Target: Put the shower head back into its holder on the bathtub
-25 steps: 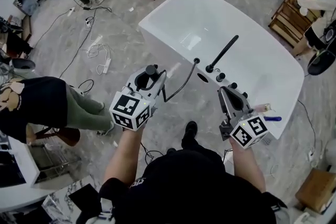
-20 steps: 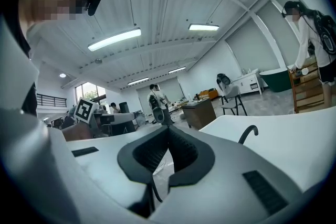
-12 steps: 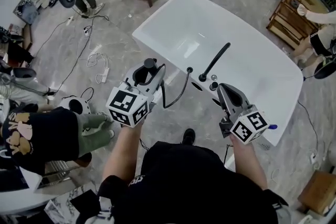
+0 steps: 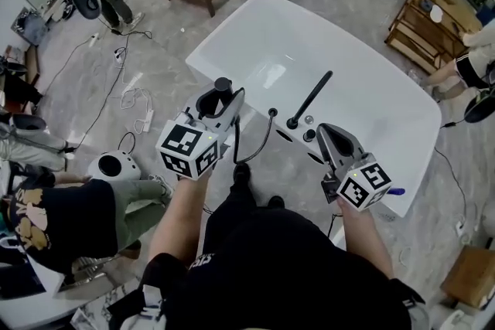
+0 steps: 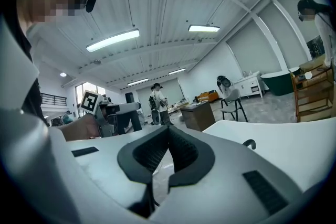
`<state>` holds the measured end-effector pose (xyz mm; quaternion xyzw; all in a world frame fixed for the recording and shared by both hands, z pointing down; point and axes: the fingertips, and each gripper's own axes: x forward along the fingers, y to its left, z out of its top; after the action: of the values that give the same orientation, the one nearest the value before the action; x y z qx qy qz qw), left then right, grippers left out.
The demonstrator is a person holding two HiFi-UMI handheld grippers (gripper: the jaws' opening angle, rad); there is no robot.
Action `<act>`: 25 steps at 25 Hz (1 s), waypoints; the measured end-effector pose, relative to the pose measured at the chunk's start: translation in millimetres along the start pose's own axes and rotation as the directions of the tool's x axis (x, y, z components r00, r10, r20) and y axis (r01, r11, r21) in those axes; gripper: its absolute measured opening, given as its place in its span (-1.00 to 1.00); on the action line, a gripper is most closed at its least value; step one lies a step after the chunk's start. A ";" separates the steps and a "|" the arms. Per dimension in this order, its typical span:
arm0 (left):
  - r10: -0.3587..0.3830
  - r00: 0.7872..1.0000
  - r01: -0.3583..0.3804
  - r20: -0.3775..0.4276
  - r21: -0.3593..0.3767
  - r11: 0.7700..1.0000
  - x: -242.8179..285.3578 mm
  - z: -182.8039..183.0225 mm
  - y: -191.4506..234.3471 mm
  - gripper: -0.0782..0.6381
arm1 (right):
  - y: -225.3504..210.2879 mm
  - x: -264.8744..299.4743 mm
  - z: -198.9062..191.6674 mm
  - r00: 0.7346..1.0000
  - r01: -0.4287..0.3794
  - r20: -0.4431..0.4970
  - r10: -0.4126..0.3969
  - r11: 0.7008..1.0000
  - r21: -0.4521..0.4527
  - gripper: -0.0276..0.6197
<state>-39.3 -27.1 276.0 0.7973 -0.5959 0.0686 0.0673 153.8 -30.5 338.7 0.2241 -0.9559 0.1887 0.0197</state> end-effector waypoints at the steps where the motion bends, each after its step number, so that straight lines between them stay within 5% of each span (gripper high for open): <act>1: -0.009 1.000 0.009 0.001 -0.001 1.000 6.5 2.1 6.9 -0.41 | -1.8 7.3 2.0 1.000 0.010 -0.006 -0.010 1.000 -0.001 -0.87; 17: -0.149 0.988 0.147 0.042 0.036 0.988 91.8 28.4 158.9 -0.41 | -26.4 147.6 31.4 0.978 0.210 0.008 -0.210 0.978 0.011 -0.87; 25: -0.245 0.968 0.240 0.056 0.088 0.967 118.4 34.9 178.9 -0.41 | -34.0 164.5 41.3 0.953 0.288 0.092 -0.288 0.957 0.013 -0.87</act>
<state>-176.7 -195.4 268.8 0.8681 -0.4926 0.0573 0.0229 22.7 -143.2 332.5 0.3696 -0.9129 0.1729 0.0024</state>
